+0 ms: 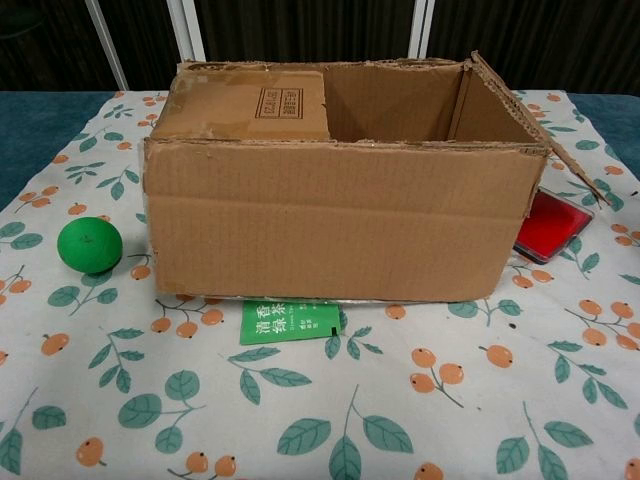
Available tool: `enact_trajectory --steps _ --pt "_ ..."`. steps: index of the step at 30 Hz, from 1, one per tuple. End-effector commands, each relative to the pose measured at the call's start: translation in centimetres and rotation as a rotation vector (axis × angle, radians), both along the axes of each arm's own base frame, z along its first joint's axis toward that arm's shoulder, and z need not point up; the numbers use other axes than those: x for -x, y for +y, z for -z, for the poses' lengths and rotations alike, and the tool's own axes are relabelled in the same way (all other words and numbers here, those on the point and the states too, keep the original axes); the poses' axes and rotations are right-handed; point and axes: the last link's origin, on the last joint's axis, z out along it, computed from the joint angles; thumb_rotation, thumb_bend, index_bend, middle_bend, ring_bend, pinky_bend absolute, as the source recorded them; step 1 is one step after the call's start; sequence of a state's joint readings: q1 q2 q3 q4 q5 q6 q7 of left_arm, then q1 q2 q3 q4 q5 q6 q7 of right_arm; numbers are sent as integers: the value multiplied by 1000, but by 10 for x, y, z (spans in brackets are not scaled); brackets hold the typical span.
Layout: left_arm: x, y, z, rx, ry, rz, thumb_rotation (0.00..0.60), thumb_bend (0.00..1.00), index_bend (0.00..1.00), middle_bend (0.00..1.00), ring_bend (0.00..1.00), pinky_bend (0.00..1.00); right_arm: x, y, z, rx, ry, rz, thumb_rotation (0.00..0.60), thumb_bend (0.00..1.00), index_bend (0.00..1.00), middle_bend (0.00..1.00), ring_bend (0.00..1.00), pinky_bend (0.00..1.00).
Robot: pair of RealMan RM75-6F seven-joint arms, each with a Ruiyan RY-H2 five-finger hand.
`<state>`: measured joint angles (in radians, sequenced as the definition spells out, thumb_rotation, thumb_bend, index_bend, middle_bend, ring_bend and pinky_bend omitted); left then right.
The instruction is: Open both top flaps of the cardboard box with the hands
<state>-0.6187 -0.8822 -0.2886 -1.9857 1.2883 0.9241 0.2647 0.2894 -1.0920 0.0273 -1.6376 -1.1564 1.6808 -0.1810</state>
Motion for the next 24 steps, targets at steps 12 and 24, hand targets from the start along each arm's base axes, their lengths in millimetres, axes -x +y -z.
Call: enact_trajectory --steps 12,24 --pt "-134 67 19 303 419 230 600 1000 0 24 0 64 14 -2 10 22 -74 -51 600 395 61 21 59 237" --pt "-175 107 65 477 545 57 600 1000 13 67 0 85 19 -2 9 29 -112 -45 600 397 81 21 59 238"
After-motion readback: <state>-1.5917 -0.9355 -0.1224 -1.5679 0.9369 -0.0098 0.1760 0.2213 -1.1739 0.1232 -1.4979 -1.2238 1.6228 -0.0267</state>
